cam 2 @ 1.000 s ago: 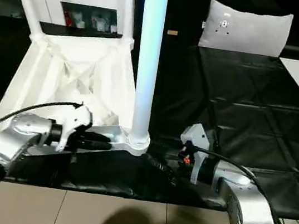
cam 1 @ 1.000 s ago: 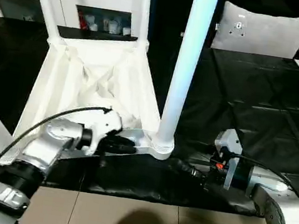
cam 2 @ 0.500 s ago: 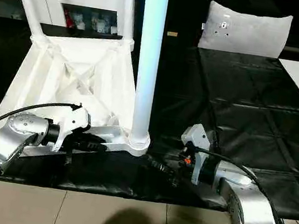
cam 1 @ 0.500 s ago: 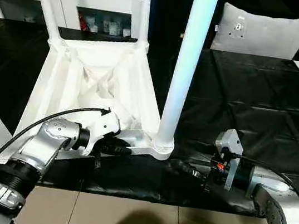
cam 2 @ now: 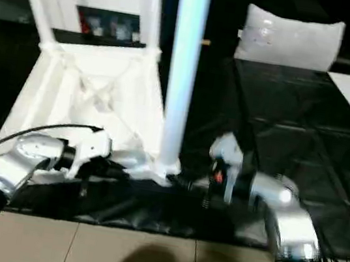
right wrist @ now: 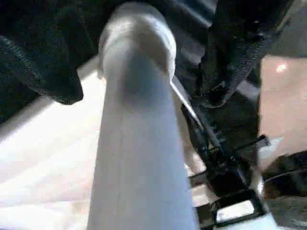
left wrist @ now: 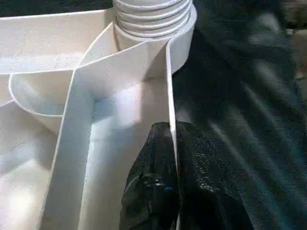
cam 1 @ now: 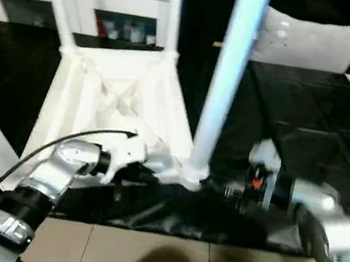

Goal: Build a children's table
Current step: Rotate leg to tighten

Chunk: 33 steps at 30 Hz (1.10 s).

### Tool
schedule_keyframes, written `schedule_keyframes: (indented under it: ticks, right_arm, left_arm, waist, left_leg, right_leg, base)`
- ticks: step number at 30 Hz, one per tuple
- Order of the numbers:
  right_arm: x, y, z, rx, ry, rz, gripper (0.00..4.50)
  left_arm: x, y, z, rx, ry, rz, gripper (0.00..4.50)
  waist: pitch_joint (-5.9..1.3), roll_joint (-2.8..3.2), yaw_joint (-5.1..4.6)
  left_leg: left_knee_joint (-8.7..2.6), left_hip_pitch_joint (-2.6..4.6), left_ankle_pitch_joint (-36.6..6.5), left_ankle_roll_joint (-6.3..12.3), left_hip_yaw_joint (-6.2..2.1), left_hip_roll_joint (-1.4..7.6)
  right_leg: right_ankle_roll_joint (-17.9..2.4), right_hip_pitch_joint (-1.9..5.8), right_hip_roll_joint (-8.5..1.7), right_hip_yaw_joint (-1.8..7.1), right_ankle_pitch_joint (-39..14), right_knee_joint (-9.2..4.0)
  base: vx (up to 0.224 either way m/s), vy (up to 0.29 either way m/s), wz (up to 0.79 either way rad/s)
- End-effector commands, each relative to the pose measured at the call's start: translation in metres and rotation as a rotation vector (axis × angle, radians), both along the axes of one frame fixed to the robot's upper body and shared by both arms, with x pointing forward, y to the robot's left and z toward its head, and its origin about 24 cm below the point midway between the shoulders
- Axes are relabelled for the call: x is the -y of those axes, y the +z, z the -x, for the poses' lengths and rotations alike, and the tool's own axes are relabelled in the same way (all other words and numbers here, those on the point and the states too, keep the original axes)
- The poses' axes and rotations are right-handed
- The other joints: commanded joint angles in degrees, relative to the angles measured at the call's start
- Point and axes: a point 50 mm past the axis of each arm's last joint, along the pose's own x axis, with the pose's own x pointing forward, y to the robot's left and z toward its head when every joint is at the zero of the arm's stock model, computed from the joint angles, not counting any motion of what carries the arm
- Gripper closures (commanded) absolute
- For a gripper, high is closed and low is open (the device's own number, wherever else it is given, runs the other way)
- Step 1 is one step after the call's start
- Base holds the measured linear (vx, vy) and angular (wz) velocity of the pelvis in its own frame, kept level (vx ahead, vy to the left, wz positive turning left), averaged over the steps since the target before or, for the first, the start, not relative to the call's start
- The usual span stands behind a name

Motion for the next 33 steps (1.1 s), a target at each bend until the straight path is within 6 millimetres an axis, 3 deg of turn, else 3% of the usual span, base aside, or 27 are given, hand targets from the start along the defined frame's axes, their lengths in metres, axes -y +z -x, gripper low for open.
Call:
schedule_keyframes:
  ticks: [1,4,8,14,20,23,28,30,31,32,33]
  right_arm:
    - [-0.001,-0.002,0.001,-0.023,0.067,0.016,0.69]
    - [-0.002,-0.003,0.001,-0.045,0.125,0.026,0.92]
    - [-0.002,-0.004,0.001,-0.081,0.187,0.031,1.35]
    - [0.001,-0.006,0.004,-0.134,0.237,0.025,1.80]
    - [0.003,-0.010,0.007,-0.155,0.249,0.021,2.35]
    - [-0.001,-0.012,0.011,-0.170,0.249,-0.008,2.42]
    - [-0.014,-0.017,0.014,-0.178,0.166,-0.052,2.49]
    - [-0.029,-0.026,0.009,-0.145,-0.017,-0.027,2.50]
    - [-0.034,-0.030,0.004,-0.141,-0.114,-0.016,2.50]
    - [-0.037,-0.032,0.000,-0.142,-0.177,-0.009,2.50]
    - [-0.039,-0.033,-0.002,-0.142,-0.223,-0.004,2.50]
  left_arm:
    - [0.014,-0.011,0.013,-0.048,-0.143,-0.046,4.50]
    - [0.014,-0.011,0.014,-0.047,-0.184,-0.061,4.50]
    - [0.014,-0.007,0.013,-0.046,-0.200,-0.061,4.50]
    - [0.009,-0.006,0.009,-0.053,-0.180,-0.054,4.50]
    - [0.007,-0.006,0.009,-0.070,-0.157,-0.034,4.50]
    - [0.009,-0.006,0.009,-0.085,-0.133,-0.001,4.50]
    - [0.012,-0.007,0.006,-0.095,-0.071,0.017,4.50]
    - [0.015,-0.008,-0.005,-0.075,0.065,0.012,4.50]
    - [0.016,-0.007,-0.011,-0.071,0.128,0.019,4.50]
    - [0.016,-0.006,-0.014,-0.071,0.168,0.024,4.50]
    - [0.017,-0.006,-0.016,-0.067,0.195,0.027,4.50]
  waist:
    - [-3.86,-0.65,-0.05]
    - [-4.04,-0.77,0.92]
    - [-3.67,-0.90,1.51]
    - [-3.59,-0.74,1.59]
    - [-3.82,-0.69,1.76]
    - [-3.82,-0.47,1.79]
    - [-3.73,-0.39,1.72]
    - [-3.43,-0.21,1.29]
    - [-3.06,-0.01,0.83]
    - [-2.44,-0.27,0.08]
    - [-2.19,0.01,-0.74]
  left_leg:
    - [-3.62,-0.77,-1.17,5.60,-0.92,3.53]
    - [-3.35,-0.74,0.35,6.11,-0.59,3.41]
    - [-3.49,-0.65,-2.42,5.00,-0.28,3.25]
    - [-3.65,-0.52,-4.34,4.03,-0.31,3.12]
    - [-3.52,-0.55,-2.91,4.34,-0.36,3.23]
    - [-3.48,-0.59,-3.04,4.36,-0.32,3.22]
    - [-3.64,-0.61,-3.09,4.03,-0.43,3.27]
    - [-3.83,-0.56,-4.90,3.06,-0.37,2.96]
    - [-3.86,-0.22,-7.12,1.99,-0.21,2.48]
    - [-3.65,0.32,-9.92,0.72,-0.02,1.61]
    - [-3.05,0.93,-13.18,0.06,-0.18,0.90]
  right_leg:
    - [-6.27,3.21,-4.86,4.67,-11.47,-2.32]
    - [-7.31,3.15,-5.03,4.96,-9.99,-1.82]
    - [-6.56,2.96,-5.06,5.19,-14.98,-2.32]
    - [-4.60,2.93,-4.82,5.07,-18.70,-3.00]
    - [-5.54,2.90,-4.76,5.07,-15.77,-2.51]
    - [-6.08,2.92,-4.77,5.08,-15.22,-2.50]
    - [-5.30,2.94,-4.72,5.05,-15.95,-2.68]
    - [-4.36,2.90,-4.70,4.88,-19.31,-3.27]
    - [-2.81,2.59,-4.53,4.48,-24.08,-4.23]
    - [0.36,2.27,-4.17,3.55,-31.69,-5.82]
    - [3.81,2.13,-4.14,2.09,-38.03,-7.14]
  base:
    - [0.000,0.000,0.00]
    - [0.000,0.000,0.00]
    - [0.000,0.000,0.00]
    - [0.000,0.000,0.00]
    - [0.000,0.000,0.00]
    - [0.000,0.000,0.00]
    - [0.000,0.000,0.00]
    - [0.000,0.000,0.00]
    - [0.000,0.000,0.00]
    - [-0.059,-0.013,-0.04]
    - [-0.059,-0.013,-0.04]
